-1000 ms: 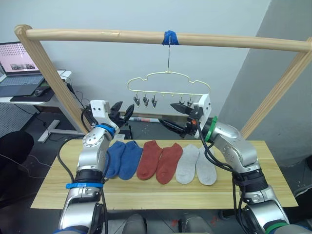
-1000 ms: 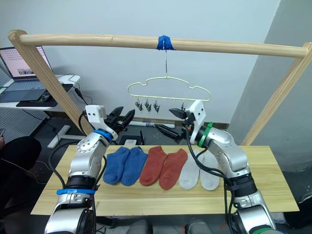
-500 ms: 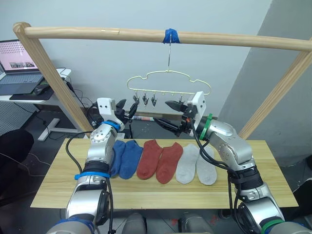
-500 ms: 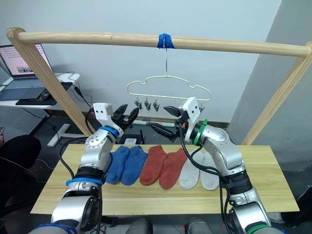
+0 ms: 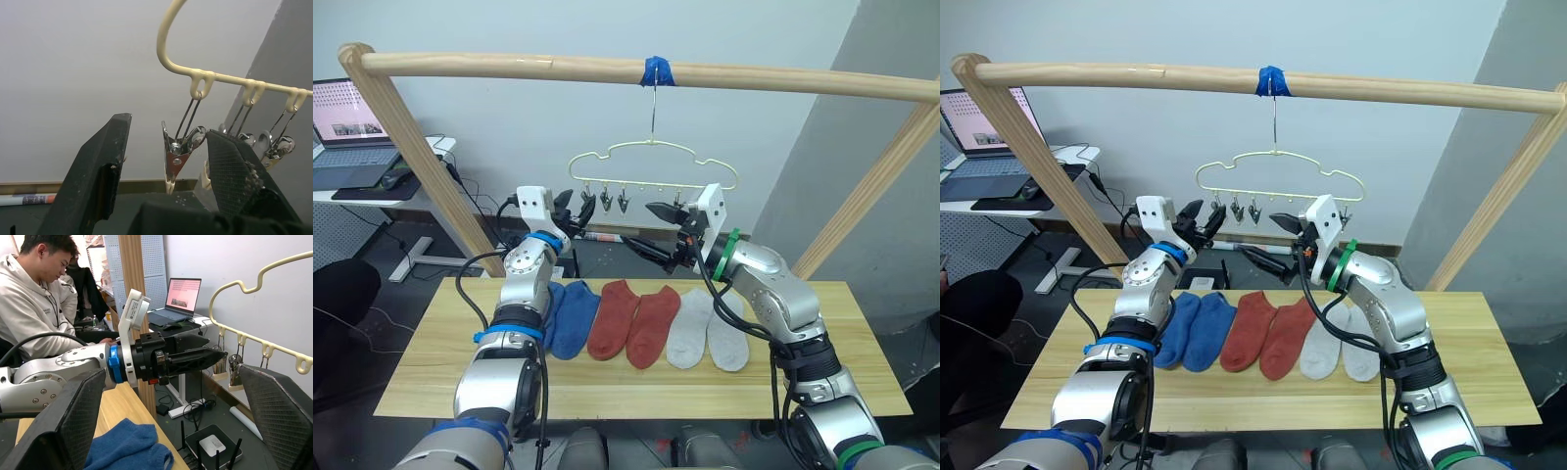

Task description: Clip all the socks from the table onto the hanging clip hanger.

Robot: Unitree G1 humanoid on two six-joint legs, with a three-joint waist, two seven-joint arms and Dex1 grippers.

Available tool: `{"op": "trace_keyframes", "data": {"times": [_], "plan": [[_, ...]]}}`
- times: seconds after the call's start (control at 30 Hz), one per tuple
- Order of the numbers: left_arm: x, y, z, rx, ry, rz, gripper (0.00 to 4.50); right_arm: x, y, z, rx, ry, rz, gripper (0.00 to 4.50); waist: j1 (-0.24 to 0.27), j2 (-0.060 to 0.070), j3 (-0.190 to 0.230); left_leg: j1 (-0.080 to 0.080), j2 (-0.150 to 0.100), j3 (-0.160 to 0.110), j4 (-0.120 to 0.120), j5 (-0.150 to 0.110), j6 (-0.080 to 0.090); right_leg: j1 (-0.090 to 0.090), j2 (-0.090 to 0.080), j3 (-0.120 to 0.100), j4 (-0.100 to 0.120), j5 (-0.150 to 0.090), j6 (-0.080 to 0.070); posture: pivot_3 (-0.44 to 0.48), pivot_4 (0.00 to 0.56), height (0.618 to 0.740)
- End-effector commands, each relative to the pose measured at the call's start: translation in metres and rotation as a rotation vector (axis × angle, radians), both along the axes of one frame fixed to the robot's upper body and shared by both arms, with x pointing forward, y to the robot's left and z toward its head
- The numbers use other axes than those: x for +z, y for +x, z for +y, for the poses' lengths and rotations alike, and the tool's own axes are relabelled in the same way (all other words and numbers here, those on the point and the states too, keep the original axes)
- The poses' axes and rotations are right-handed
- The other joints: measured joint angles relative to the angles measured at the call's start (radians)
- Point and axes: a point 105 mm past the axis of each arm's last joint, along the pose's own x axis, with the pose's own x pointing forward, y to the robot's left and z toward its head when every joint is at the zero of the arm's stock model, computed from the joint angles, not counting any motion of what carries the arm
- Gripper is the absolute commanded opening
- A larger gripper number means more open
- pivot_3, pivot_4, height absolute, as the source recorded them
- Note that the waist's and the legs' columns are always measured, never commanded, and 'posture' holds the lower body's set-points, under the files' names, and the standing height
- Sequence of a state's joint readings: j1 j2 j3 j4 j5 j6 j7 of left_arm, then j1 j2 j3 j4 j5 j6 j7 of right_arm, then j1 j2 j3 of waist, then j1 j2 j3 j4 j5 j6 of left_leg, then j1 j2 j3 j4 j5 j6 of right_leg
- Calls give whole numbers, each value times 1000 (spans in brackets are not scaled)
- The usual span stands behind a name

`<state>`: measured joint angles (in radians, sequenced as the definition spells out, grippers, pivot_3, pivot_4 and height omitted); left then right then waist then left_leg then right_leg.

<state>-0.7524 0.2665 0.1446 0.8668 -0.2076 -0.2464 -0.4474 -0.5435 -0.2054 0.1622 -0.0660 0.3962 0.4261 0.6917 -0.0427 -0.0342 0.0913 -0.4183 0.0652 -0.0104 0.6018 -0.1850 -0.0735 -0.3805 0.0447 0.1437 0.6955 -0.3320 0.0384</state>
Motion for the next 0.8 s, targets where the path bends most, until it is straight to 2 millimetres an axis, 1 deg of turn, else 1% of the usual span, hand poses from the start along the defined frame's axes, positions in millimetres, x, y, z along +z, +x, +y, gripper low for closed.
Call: {"op": "trace_keyframes", "data": {"times": [0.03, 0.27, 0.8], "plan": [[20, 4, -3, -4, -3, -67, 2746, 23, -4, 2, 15, 18, -79, 4500, -2, 0, 0, 0, 0, 0, 0, 0, 0, 0, 0, 0, 0, 0, 0, -31, 97, 740], [19, 5, -3, 0, -7, -64, 2746, 25, -5, 3, 17, 18, -83, 4500, -9, 0, 0, -1, 0, -2, 1, 0, 0, 0, 0, -2, 0, 0, 0, -33, 96, 740], [24, 9, 3, 21, 11, -71, 2746, 26, -5, 2, 12, 24, -78, 4500, -15, 0, 2, -2, 0, -5, 1, 0, 0, 0, 0, -5, 0, 0, 0, -35, 102, 740]]}}
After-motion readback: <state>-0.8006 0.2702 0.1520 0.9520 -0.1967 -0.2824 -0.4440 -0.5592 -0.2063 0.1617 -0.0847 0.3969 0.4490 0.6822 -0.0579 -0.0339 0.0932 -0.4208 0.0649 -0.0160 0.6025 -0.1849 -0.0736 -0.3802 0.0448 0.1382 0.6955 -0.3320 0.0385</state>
